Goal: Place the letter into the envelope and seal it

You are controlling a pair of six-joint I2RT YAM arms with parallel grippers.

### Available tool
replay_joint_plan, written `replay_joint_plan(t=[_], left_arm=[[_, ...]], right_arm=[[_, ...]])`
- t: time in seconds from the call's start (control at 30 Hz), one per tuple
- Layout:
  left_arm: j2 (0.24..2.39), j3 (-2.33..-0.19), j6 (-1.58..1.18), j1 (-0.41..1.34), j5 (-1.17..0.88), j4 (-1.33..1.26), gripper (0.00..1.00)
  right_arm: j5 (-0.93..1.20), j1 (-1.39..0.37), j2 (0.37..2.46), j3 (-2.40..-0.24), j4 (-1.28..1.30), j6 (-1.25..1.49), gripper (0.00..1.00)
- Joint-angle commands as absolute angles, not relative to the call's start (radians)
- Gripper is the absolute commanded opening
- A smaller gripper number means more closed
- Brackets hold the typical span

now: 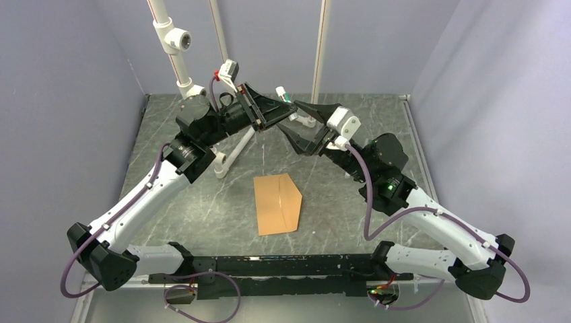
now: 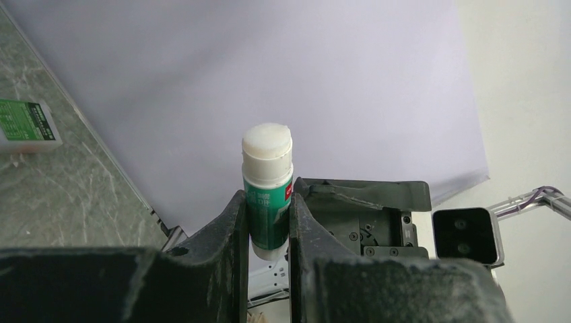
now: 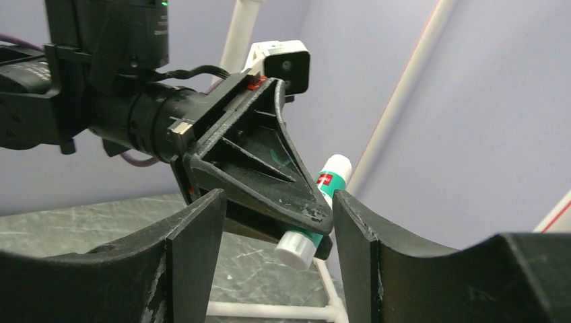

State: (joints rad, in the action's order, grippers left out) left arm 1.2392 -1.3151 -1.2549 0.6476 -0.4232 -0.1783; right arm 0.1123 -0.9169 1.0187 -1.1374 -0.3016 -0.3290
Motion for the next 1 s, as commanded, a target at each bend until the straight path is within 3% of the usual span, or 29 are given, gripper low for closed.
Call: replay_joint_plan(t=[0.0, 0.23, 0.4, 0.57, 0.97], left_arm=[[1.232, -1.34, -1.297, 0.644, -0.421, -0.219, 0.02], [1.221, -1.347, -1.272, 0.644, -0.42, -0.211, 0.02], [1.226, -1.336, -1.286, 0.643, -0.44, -0.236, 0.02], [1.225, -1.318, -1.286, 0.644, -0.453, -0.273, 0.02], [1.215, -1.279, -1.275, 0.644, -0.455, -0.327, 0.03]], right_arm=[[-0.009, -0.938, 1.022, -1.123, -0.39, -0.377, 0.62], [-0.089, -0.952, 1.0, -1.073, -0.403, -0.422, 0.58], [-0.103, -0.953, 1.0, -1.074, -0.404, -0.415, 0.46], [-0.132, -0.953, 1.038, -1.119, -0.403, -0.37, 0.4], [-0.155, -0.954, 1.087, -1.138, -0.453, -0.338, 0.51]])
